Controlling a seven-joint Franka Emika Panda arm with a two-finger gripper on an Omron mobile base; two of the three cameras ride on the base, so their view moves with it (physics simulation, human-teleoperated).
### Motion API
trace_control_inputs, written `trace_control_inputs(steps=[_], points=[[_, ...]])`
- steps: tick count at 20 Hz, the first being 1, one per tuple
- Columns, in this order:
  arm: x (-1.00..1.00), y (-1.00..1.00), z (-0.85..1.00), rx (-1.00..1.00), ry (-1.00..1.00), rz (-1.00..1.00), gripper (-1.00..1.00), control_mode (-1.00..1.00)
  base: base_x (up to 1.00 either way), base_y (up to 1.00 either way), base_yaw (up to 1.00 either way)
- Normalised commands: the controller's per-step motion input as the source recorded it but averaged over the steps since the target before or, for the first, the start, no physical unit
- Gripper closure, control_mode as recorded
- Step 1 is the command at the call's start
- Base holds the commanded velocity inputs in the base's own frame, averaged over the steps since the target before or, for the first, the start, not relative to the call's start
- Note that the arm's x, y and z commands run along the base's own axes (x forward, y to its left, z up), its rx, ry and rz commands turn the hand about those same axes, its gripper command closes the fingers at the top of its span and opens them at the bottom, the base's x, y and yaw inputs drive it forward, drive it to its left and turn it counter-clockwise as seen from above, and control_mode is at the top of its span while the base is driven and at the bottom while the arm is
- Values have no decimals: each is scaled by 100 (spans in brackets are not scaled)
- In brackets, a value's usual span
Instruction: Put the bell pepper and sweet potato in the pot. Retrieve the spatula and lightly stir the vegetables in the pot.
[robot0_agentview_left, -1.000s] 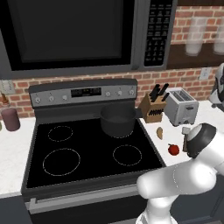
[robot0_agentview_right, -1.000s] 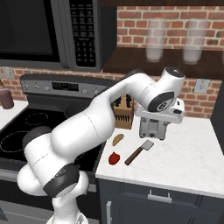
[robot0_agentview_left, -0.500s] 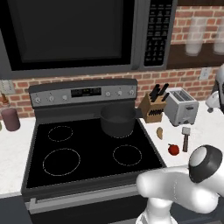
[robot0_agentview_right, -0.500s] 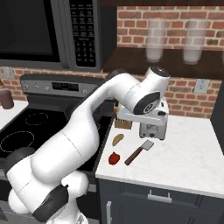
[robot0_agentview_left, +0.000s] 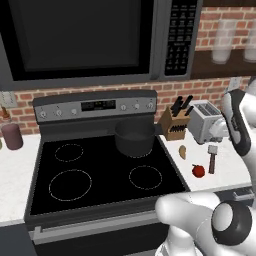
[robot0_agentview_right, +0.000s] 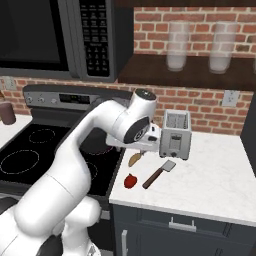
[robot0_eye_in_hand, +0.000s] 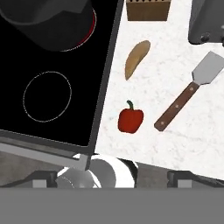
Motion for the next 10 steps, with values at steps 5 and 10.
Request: trace_control_inputs(steps=[5,10], points=[[10,44,-72,-6,6,0,-100,-100,0,0,0],[44,18,-62,-7,10,0,-100,-100,0,0,0]])
